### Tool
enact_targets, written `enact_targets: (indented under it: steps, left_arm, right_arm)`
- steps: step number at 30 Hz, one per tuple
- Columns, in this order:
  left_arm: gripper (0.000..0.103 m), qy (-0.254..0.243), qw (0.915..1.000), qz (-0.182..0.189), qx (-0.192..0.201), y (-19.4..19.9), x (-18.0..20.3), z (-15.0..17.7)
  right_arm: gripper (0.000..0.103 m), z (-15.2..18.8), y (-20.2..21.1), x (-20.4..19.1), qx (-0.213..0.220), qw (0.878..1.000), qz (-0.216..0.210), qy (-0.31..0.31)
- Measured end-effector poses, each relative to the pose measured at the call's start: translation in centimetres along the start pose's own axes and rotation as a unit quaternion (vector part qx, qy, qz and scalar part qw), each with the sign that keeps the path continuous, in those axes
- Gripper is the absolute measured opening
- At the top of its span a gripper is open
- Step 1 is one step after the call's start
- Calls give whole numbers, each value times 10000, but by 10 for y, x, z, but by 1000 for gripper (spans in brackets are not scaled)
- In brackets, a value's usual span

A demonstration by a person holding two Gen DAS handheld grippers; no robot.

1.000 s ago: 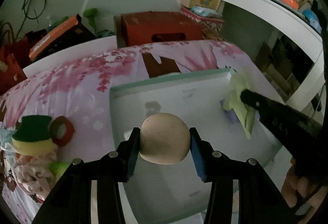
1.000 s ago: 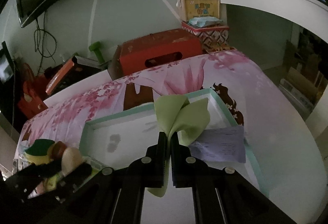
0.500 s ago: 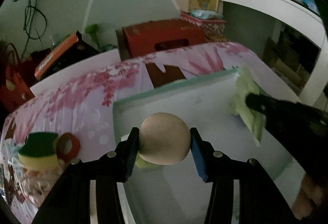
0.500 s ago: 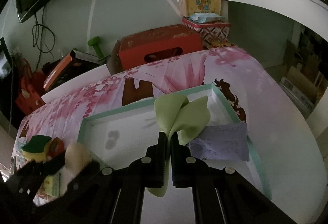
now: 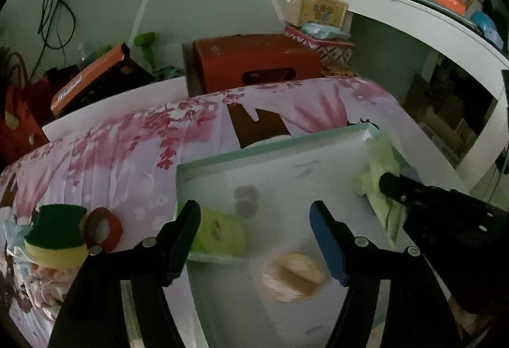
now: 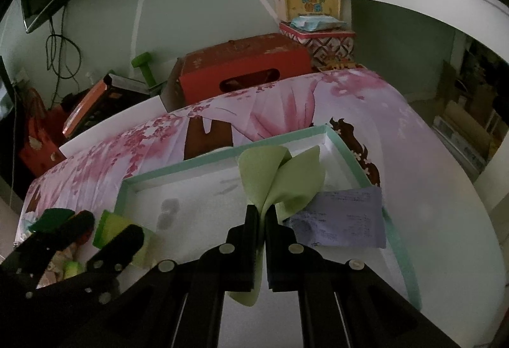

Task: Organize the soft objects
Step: 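Carry both items to the tray and open the left gripper to drop the puff, then open the right gripper to drop the green cloth into the tray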

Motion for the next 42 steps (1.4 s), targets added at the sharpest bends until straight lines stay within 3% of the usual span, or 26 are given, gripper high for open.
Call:
enact_targets:
  steps: [2, 8, 13, 15, 18, 23, 27, 42]
  left_arm:
    - [87, -65, 10000, -29, -49, -1, 2, 0]
    - [97, 158, 9996, -133, -205, -5, -12, 5]
    - [99, 427, 9983, -223, -334, -8, -27, 12]
    - [100, 511, 9976, -257, -378, -10, -32, 15]
    - [100, 611, 9968, -285, -427, -12, -38, 19]
    - [100, 643, 9961, -340, -501, -15, -40, 24]
    - [100, 579, 9964, -325, -531, -16, -38, 25]
    - [101, 612, 9961, -445, -449, -1, -49, 24]
  right_arm:
    - [7, 0, -1, 0, -18, 10000, 19, 12]
    - [14, 0, 0, 4, -26, 10000, 92, -17]
    - [46, 2, 0, 6, -37, 9997, 225, 18]
    - [54, 2, 0, 8, -54, 9997, 254, -18]
    - [58, 4, -2, 12, -113, 9995, 288, -76]
    - [77, 7, -6, 16, -193, 9992, 345, -94]
    - [103, 9, -8, 17, -207, 9990, 383, -96]
    - [103, 8, -5, 21, -112, 9987, 453, -192]
Point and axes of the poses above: each gripper's, at about its wrist camera, not at the fingertips, and y roughly against the way its jaws point, x to its right, z to its underside, the point moved 8 cm from there along -y, roughly the way its jaws point, and after that the axes turned 10 degrees about -y, right-handed, at the moved point
